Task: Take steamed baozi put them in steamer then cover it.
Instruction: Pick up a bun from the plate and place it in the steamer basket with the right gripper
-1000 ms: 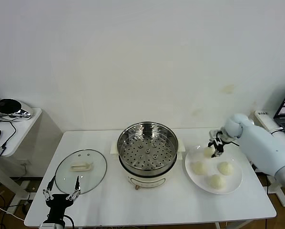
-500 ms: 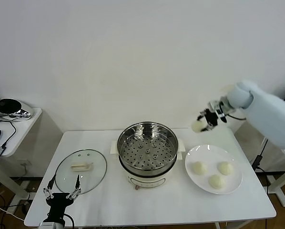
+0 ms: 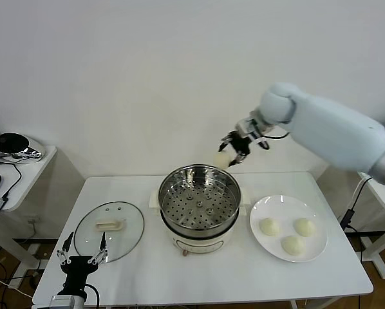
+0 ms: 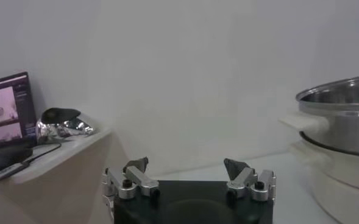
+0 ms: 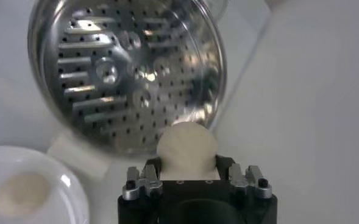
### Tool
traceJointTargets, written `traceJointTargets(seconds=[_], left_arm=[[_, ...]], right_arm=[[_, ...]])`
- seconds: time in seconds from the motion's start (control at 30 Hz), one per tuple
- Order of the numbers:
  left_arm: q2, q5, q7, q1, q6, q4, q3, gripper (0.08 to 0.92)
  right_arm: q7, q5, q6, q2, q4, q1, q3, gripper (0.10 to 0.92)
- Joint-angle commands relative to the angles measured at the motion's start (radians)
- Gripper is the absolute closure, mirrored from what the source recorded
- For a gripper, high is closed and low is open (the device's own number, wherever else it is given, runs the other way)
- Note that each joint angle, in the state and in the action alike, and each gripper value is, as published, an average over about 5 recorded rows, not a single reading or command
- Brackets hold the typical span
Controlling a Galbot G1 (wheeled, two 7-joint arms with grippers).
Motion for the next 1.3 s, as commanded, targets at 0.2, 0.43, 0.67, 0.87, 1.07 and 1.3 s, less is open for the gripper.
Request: traceJointTargets(seconds=[0.2,0.43,0.67,0.87,1.07,1.3], left_arm=[[-0.001,-0.001,0.001,0.003,0.000,0.003,-0.011,0.177],[-0.003,-0.002,0.001,0.007,0.000,0.000,-0.017,0.177],[-0.005,-0.004,0.002,0.003,0.000,0.001,-0.016,0.177],[-0.008,-0.005,0.002,0.000,0.000,0.004,-0.016,0.177],[-0.008,-0.005,0.001,0.003,-0.002,0.006,-0.022,0.177],[-0.012,-0.006,0.002,0.005,-0.002,0.006,-0.024,0.177]], right_arm=[[0.048,-0.220,0.286,0.169,-0.092,-0.044,-0.104,0.449],[0.086,-0.320,0.365,0.174,-0.132,-0.082,-0.096,0.445],[0.146,-0.393,0.422,0.205,-0.207,-0.122,-0.070,0.440],[0.168,-0.409,0.444,0.229,-0.245,-0.142,-0.054,0.440],[0.175,-0.428,0.464,0.240,-0.273,-0.138,-0.047,0.435],[0.173,-0.370,0.472,0.229,-0.255,-0.091,-0.054,0.288]])
